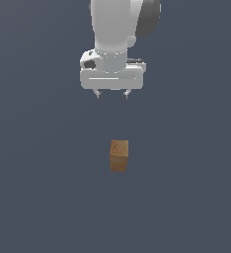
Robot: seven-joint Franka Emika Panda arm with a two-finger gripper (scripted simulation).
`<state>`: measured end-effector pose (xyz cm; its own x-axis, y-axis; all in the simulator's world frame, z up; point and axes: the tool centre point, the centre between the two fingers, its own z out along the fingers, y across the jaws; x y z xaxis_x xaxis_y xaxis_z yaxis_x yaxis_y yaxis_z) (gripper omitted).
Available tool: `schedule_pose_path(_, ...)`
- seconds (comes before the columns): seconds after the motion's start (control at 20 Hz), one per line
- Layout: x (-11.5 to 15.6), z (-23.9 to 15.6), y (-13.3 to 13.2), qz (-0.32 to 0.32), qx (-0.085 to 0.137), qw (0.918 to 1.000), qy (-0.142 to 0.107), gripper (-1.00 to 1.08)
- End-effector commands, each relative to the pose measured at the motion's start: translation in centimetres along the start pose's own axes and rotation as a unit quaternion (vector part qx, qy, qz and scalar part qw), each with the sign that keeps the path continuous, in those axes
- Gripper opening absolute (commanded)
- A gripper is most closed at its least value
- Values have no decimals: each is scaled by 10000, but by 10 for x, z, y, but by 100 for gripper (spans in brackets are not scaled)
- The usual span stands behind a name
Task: Pick up the object and move it to a goal position.
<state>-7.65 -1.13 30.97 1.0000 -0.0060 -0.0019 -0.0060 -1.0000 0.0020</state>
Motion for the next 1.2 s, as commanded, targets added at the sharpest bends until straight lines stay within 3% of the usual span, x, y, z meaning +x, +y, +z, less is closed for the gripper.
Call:
schedule_pose_path(0.0,0,0,0,0,0,10000,0,100)
schedule_pose_path(0.5,6,-4,-6,-122,-155,9997,145,100)
schedule_pose_path(1.15,31,11,-9,-32,-123,9999,118,100)
